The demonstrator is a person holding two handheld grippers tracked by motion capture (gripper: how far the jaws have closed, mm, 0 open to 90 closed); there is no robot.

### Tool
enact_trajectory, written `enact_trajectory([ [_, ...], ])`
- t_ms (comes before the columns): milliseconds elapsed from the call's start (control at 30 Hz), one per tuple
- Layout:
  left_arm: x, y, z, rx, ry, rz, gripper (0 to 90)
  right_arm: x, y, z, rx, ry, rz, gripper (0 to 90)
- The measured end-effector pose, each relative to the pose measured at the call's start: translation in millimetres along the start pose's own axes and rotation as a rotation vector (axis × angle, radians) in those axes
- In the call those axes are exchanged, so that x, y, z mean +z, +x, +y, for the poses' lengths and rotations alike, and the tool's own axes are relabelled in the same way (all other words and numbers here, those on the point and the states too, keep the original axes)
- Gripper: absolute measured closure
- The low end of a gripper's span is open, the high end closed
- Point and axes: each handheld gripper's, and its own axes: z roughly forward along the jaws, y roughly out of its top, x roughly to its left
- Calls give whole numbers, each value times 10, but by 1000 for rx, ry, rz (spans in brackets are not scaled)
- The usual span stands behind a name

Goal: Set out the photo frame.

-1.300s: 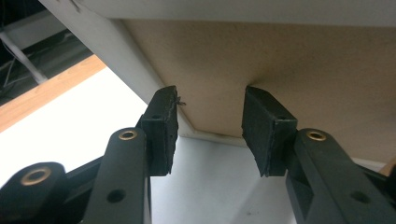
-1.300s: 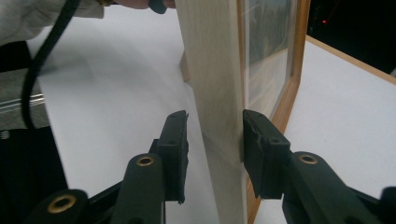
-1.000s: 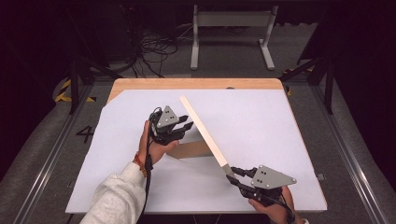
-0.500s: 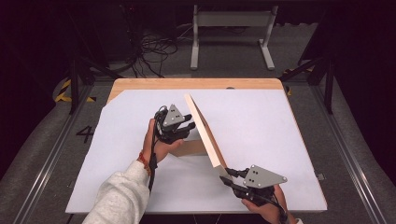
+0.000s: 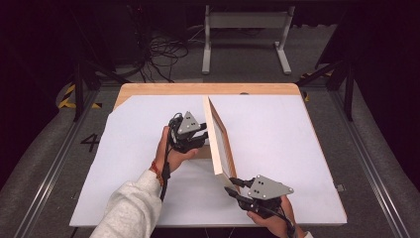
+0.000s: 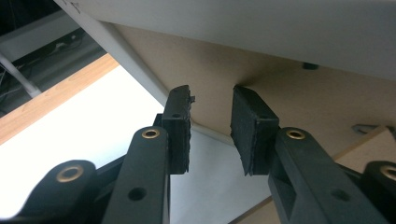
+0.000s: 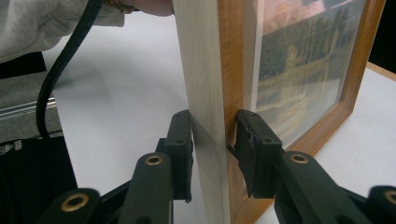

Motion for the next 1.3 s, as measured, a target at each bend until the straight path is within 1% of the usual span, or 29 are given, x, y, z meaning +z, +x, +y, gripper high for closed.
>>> enact_trajectory([
  [200, 35, -25, 6, -3, 2, -7, 680, 41, 21, 11, 8, -4, -4, 668],
  [267, 41, -26, 2, -5, 3, -7, 666, 45, 23, 10, 8, -4, -6, 665],
  [333, 26, -29, 0, -7, -7, -19, 637, 52, 25, 8, 5, 7, -6, 614],
  [367, 10, -37, 2, -2, -11, -15, 635, 57, 30, 2, 4, 15, -5, 592],
  [400, -15, -44, 2, 9, -16, -15, 638, 54, 33, -5, -2, 19, 0, 589],
  [467, -90, -81, -8, 36, -50, -12, 659, 28, 34, -23, -12, 15, 10, 598],
  [533, -164, -108, -15, 67, -62, -8, 674, -4, 29, -41, -13, 18, 28, 597],
  [567, -195, -119, -25, 64, -65, -12, 674, -24, 24, -50, -13, 13, 37, 591],
  [600, -195, -119, -25, 64, -65, -12, 674, -42, 19, -59, -14, 16, 34, 593],
  [633, -257, -125, -45, 60, -69, -18, 674, -64, 11, -74, -18, 20, 41, 600],
  [667, -272, -118, -48, 64, -69, -13, 673, -86, 1, -92, -21, 19, 44, 600],
  [700, -287, -105, -51, 62, -69, -13, 673, -103, -5, -109, -24, 15, 40, 603],
  [767, -292, -76, -57, 41, -72, -17, 671, -137, -30, -164, -47, 16, 18, 622],
  [800, -279, -64, -58, 36, -70, -15, 671, -147, -46, -180, -41, 11, 23, 636],
  [833, -256, -59, -61, 32, -64, -14, 671, -153, -67, -194, -24, 6, 34, 654],
  [867, -256, -59, -61, 32, -64, -14, 671, -153, -67, -194, -24, 6, 34, 654],
  [900, -229, -58, -62, 28, -64, -19, 671, -147, -81, -201, -17, 7, 41, 695],
  [1000, -171, -63, -53, 28, -57, -22, 672, -86, -68, -198, -34, 18, 49, 743],
  [1067, -147, -70, -41, 27, -51, -35, 677, -44, -43, -193, -50, 25, 53, 758],
  [1133, -132, -78, -32, 30, -49, -35, 682, -34, -31, -192, -52, 29, 44, 759],
  [1167, -120, -86, -21, 27, -50, -43, 682, -22, -21, -190, -60, 35, 34, 762],
  [1200, -115, -91, -9, 28, -47, -52, 696, -11, -28, -183, -56, 36, 27, 786],
  [1233, -107, -107, 11, 37, -42, -42, 702, -6, -32, -179, -52, 34, 29, 787],
  [1300, -104, -107, 20, 32, -37, -48, 709, 4, -29, -174, -51, 33, 33, 788],
])
